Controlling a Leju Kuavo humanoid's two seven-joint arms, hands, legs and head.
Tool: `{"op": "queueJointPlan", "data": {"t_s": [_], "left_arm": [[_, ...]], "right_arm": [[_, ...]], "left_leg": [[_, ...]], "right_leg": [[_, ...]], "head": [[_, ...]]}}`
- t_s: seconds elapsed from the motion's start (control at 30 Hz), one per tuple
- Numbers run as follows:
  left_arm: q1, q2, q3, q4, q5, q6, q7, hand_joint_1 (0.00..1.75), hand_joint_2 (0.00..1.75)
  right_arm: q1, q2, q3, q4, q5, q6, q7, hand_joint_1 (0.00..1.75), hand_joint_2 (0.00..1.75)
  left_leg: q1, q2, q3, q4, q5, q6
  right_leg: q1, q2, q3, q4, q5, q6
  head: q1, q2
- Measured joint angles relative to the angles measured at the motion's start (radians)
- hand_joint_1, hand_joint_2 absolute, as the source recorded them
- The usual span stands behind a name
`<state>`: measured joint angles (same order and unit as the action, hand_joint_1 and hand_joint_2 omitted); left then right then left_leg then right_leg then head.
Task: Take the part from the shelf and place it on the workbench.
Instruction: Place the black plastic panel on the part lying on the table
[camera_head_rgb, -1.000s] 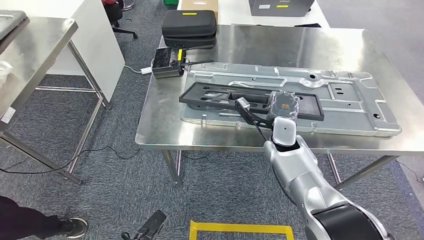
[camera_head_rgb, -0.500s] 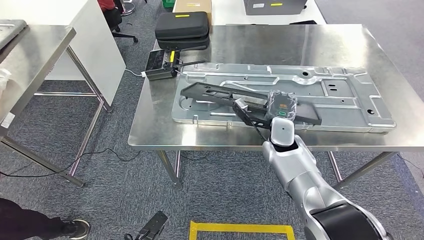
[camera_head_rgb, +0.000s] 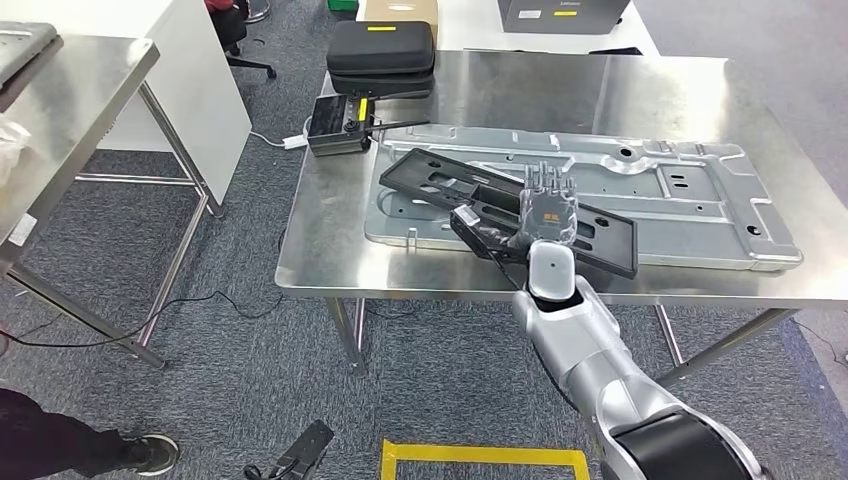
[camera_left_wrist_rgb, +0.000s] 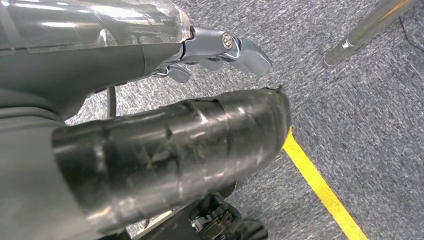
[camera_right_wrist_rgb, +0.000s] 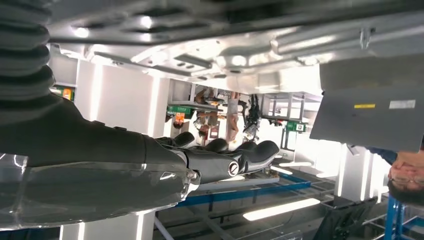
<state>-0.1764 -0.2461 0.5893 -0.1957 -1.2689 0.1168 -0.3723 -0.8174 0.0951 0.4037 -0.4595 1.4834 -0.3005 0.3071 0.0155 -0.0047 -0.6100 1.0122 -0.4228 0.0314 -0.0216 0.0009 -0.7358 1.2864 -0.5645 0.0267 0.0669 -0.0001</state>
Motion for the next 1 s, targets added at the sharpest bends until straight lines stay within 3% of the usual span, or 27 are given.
{"op": "queueJointPlan", "data": {"t_s": [0.03, 0.07, 0.17, 0.23, 0.33, 0.4, 0.47, 0.53, 0.57, 0.6, 0.63, 0.7, 0.8, 0.87, 0.93, 1.0], "left_arm": [[0.001, 0.0, 0.0, 0.0, 0.0, 0.0, 0.0, 0.0, 0.0], [0.002, 0.0, -0.001, 0.0, 0.001, -0.001, 0.0, 0.0, 0.0], [0.002, 0.0, -0.003, 0.0, 0.001, -0.006, -0.004, 0.0, 0.0], [0.002, 0.0, -0.006, 0.0, 0.001, -0.008, -0.005, 0.0, 0.0], [0.003, 0.0, -0.01, 0.0, 0.001, -0.008, -0.003, 0.0, 0.0], [0.003, 0.0, -0.012, 0.0, 0.002, -0.008, -0.002, 0.0, 0.0], [0.004, 0.0, -0.013, 0.0, 0.003, -0.008, -0.002, 0.0, 0.0], [0.007, 0.001, -0.013, 0.0, 0.009, -0.007, -0.002, 0.0, 0.0], [0.009, 0.001, -0.013, 0.0, 0.013, -0.006, -0.003, 0.0, 0.0], [0.01, 0.001, -0.013, 0.0, 0.018, -0.004, -0.004, 0.0, 0.0], [0.011, 0.002, -0.013, 0.0, 0.022, -0.003, -0.006, 0.0, 0.0], [0.012, 0.003, -0.013, 0.0, 0.032, 0.002, -0.01, 0.0, 0.0], [0.019, 0.007, -0.013, 0.0, 0.055, 0.013, -0.019, 0.0, 0.0], [0.025, 0.009, -0.013, 0.0, 0.07, 0.023, -0.026, 0.0, 0.0], [0.029, 0.012, -0.01, 0.0, 0.086, 0.032, -0.035, 0.0, 0.0], [0.035, 0.016, -0.005, 0.0, 0.101, 0.042, -0.043, 0.0, 0.0]], "right_arm": [[0.006, 0.0, 0.002, 0.001, 0.0, -0.003, 0.0, 0.0, 0.0], [0.01, -0.001, 0.003, 0.001, 0.0, -0.007, 0.0, 0.0, 0.0], [0.011, -0.001, 0.005, 0.001, 0.0, -0.023, -0.001, 0.0, 0.0], [0.011, -0.001, 0.005, 0.001, 0.0, -0.037, -0.003, 0.0, 0.0], [0.013, -0.002, 0.006, -0.001, 0.0, -0.044, -0.007, 0.0, 0.0], [0.011, -0.001, 0.007, -0.004, 0.0, -0.043, -0.015, 0.0, 0.0], [0.011, 0.0, 0.01, -0.005, 0.0, -0.032, -0.026, 0.0, 0.0], [0.011, 0.0, 0.015, -0.005, -0.001, 0.002, -0.042, 0.0, 0.0], [0.011, 0.0, 0.018, -0.007, -0.003, 0.026, -0.053, 0.0, 0.0], [0.01, 0.0, 0.021, -0.011, -0.006, 0.052, -0.063, 0.0, 0.0], [0.008, 0.0, 0.024, -0.018, -0.011, 0.077, -0.073, 0.0, 0.0], [-0.002, 0.0, 0.032, -0.037, -0.024, 0.129, -0.099, 0.0, 0.0], [-0.022, -0.007, 0.049, -0.078, -0.059, 0.229, -0.154, 0.0, 0.0], [-0.031, -0.024, 0.062, -0.126, -0.101, 0.302, -0.185, 0.0, 0.0], [-0.039, -0.054, 0.079, -0.187, -0.165, 0.366, -0.203, 0.0, 0.0], [-0.037, -0.096, 0.104, -0.263, -0.245, 0.395, -0.204, 0.0, 0.0]], "left_leg": [[0.0, 0.0, 0.0, 0.001, 0.0, 0.0], [0.0, -0.001, 0.0, 0.003, -0.001, 0.0], [-0.002, -0.002, -0.001, 0.012, -0.006, -0.007], [-0.005, -0.002, -0.004, 0.014, -0.007, -0.015], [-0.005, -0.001, -0.008, 0.016, -0.011, -0.029], [-0.003, -0.001, -0.032, 0.072, -0.05, -0.039], [-0.002, -0.001, -0.086, 0.196, -0.112, -0.046], [-0.001, -0.001, -0.126, 0.284, -0.136, -0.05], [-0.001, -0.001, -0.122, 0.276, -0.121, -0.05], [-0.001, -0.001, -0.1, 0.229, -0.091, -0.049], [-0.001, -0.001, -0.065, 0.159, -0.055, -0.045], [-0.005, -0.001, -0.008, 0.042, -0.016, -0.036], [-0.009, -0.002, 0.005, 0.01, -0.013, -0.023], [-0.006, -0.001, 0.007, 0.001, -0.006, -0.01], [-0.003, -0.001, 0.009, -0.006, -0.001, 0.0], [-0.004, -0.001, 0.008, -0.005, -0.001, 0.004]], "right_leg": [[0.0, 0.0, -0.01, 0.022, 0.001, 0.0], [0.0, 0.0, -0.002, 0.006, 0.02, -0.001], [0.003, 0.0, 0.088, -0.18, 0.105, -0.011], [0.008, 0.001, 0.117, -0.242, 0.116, -0.017], [0.007, 0.002, 0.121, -0.251, 0.12, -0.032], [0.002, 0.001, 0.124, -0.259, 0.126, -0.044], [0.002, 0.0, 0.124, -0.259, 0.127, -0.05], [0.003, 0.0, 0.123, -0.258, 0.127, -0.051], [0.003, 0.0, 0.123, -0.257, 0.126, -0.05], [0.003, 0.001, 0.123, -0.256, 0.126, -0.05], [0.003, 0.001, 0.124, -0.255, 0.125, -0.048], [0.007, 0.003, 0.121, -0.251, 0.123, -0.041], [0.009, 0.004, 0.118, -0.252, 0.127, -0.025], [0.008, 0.004, 0.111, -0.238, 0.113, -0.015], [0.006, 0.003, 0.073, -0.154, 0.061, -0.007], [0.006, 0.003, 0.013, -0.024, 0.003, -0.001]], "head": [[0.0, 0.0], [0.0, 0.0], [0.0, 0.0], [-0.001, 0.0], [-0.001, 0.0], [-0.002, 0.0], [-0.002, 0.0], [-0.002, 0.0], [-0.002, 0.0], [-0.002, 0.0], [-0.002, 0.0], [-0.002, 0.0], [-0.001, 0.0], [-0.001, 0.0], [0.0, 0.0], [0.0, 0.0]]}}
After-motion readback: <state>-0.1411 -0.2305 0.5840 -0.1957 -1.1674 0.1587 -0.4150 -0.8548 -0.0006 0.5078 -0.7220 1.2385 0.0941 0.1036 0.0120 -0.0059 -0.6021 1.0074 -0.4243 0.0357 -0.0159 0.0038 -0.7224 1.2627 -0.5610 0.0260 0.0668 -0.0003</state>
